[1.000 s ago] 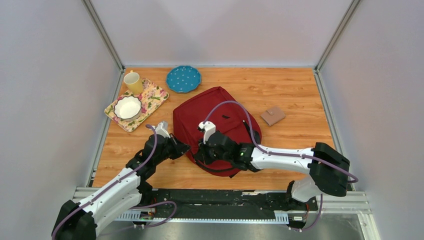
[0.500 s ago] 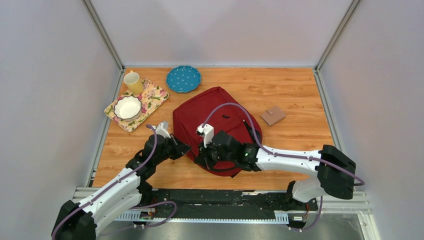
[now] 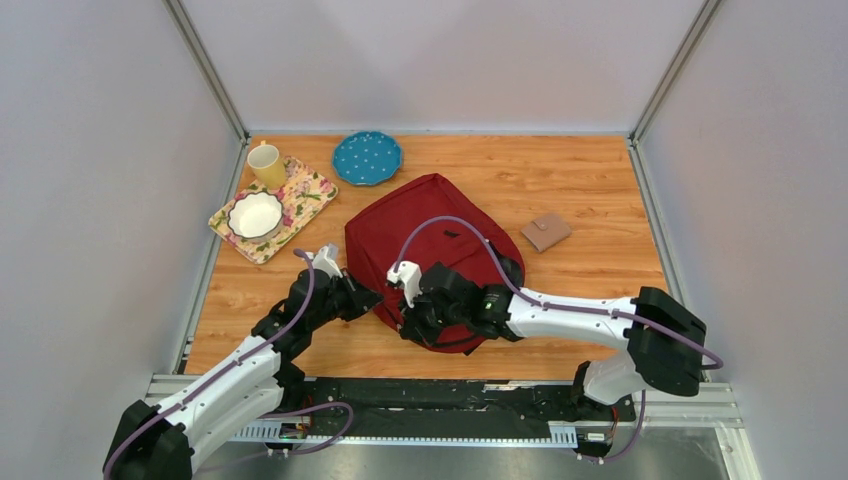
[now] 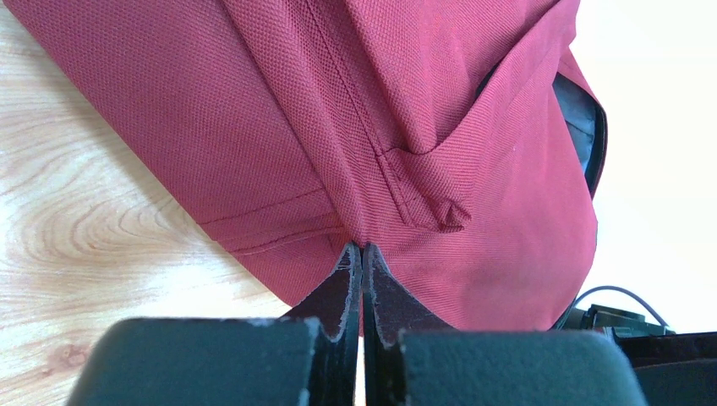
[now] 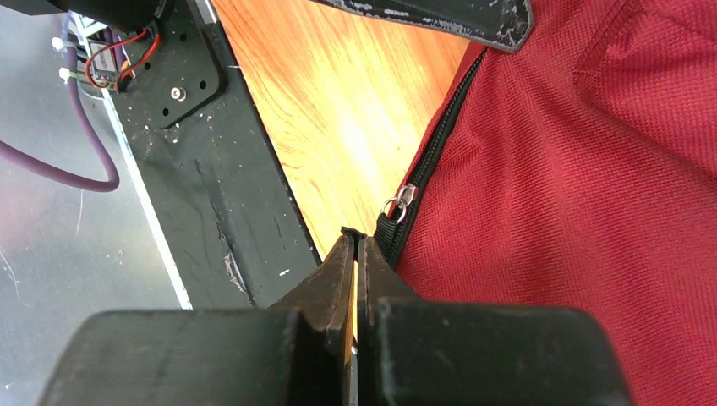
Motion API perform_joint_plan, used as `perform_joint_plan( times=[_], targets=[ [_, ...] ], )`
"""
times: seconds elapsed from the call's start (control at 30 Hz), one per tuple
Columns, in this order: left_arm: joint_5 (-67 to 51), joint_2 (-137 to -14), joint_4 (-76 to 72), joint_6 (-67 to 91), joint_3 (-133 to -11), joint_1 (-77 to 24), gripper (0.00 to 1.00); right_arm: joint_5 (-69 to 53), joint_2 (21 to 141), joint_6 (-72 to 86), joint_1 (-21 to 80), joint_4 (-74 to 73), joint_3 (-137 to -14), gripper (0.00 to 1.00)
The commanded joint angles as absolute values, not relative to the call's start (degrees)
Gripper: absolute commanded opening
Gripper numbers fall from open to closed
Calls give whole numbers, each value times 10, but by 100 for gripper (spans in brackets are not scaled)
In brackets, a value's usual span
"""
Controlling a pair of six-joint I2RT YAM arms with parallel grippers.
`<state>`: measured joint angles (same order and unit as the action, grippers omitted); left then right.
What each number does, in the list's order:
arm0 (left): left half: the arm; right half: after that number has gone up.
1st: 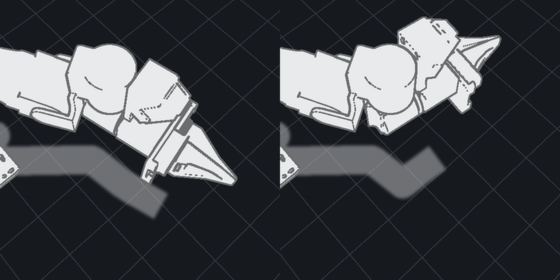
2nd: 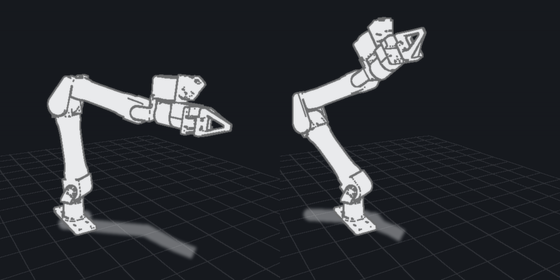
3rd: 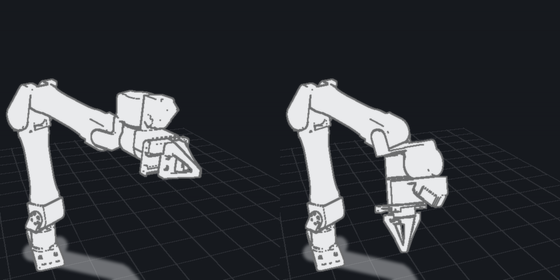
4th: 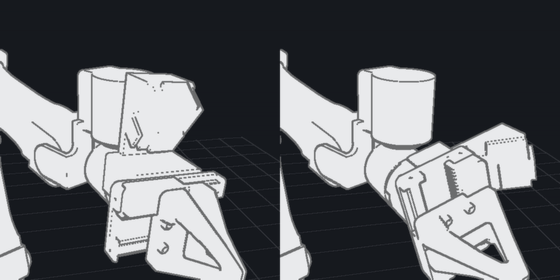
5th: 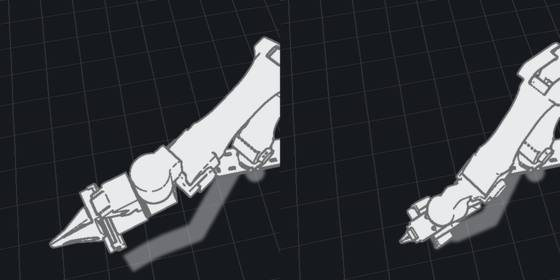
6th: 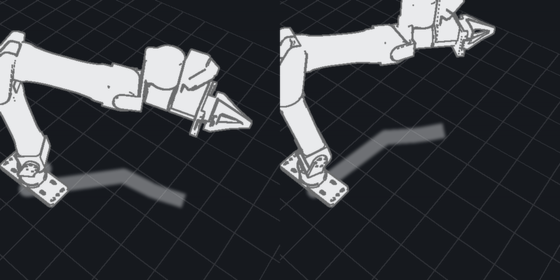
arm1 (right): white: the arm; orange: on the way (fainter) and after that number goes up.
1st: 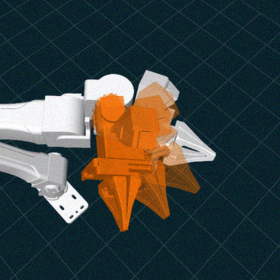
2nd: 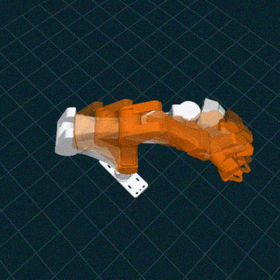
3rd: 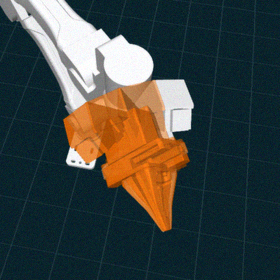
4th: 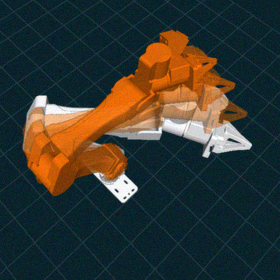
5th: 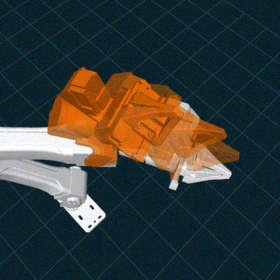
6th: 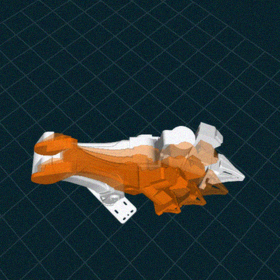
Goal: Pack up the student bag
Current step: Zip the student bag at the center of the board.
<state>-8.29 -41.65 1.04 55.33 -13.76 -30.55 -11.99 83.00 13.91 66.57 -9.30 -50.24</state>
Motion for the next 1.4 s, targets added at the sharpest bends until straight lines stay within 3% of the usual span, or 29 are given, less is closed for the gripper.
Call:
perform_joint_plan(
  times=[0.0, 0.17, 0.5, 1.03, 1.23, 1.3, 1.33, 1.37],
  targets=[
    [-103, -418, 3, 551, -143, -302, 0, -114, 848, 127, 666, -120, -521, 1],
    [-103, -417, 3, 551, -142, -301, 0, -113, 850, 141, 667, -95, -506, 0],
    [-79, -427, 41, 514, -165, -295, 0, -86, 845, 80, 667, -246, -533, 0],
    [-127, -428, 78, 472, -185, -227, 0, -118, 788, 79, 667, -300, -526, 0],
    [-169, -458, 120, 433, -224, -183, 0, -144, 776, 108, 667, -259, -528, 0],
    [-186, -458, 124, 439, -227, -180, 13, -131, 768, 128, 667, -212, -526, 0],
    [-194, -456, 122, 453, -223, -181, 30, -130, 766, 139, 667, -199, -524, 0],
    [-203, -447, 117, 461, -212, -180, 37, -124, 763, 148, 667, -179, -523, 0]
  ],
)
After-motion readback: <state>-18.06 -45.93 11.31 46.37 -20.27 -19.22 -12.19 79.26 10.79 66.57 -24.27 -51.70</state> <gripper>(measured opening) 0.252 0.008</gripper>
